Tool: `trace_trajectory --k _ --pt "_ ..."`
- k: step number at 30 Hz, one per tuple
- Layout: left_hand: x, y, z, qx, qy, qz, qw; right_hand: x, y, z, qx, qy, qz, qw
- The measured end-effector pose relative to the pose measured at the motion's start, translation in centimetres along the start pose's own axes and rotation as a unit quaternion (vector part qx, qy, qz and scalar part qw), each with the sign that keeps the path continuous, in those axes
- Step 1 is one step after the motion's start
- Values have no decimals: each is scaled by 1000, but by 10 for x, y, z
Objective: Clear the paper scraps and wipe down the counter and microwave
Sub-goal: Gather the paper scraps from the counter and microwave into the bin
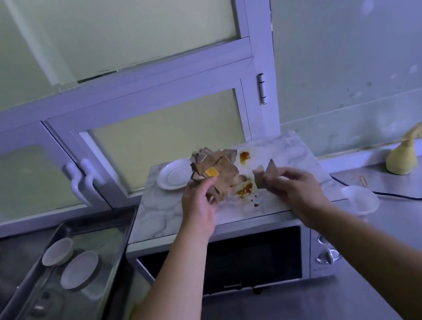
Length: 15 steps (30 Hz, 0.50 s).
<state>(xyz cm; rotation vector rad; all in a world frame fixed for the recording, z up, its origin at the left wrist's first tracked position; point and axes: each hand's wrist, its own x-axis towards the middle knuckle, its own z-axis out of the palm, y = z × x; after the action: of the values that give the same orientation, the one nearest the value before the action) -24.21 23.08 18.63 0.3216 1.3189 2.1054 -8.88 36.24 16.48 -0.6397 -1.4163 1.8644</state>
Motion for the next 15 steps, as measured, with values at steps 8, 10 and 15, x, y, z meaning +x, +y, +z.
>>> trace_trajectory --k 8,10,15 --pt "-150 -24 -18 180 24 16 983 -151 -12 -3 101 -61 -42 992" --pt "-184 -40 -21 176 25 2 984 -177 -2 -2 101 -83 -32 991" --pt "-248 -63 -33 177 -1 -27 984 -221 22 -19 -22 -71 -40 996"
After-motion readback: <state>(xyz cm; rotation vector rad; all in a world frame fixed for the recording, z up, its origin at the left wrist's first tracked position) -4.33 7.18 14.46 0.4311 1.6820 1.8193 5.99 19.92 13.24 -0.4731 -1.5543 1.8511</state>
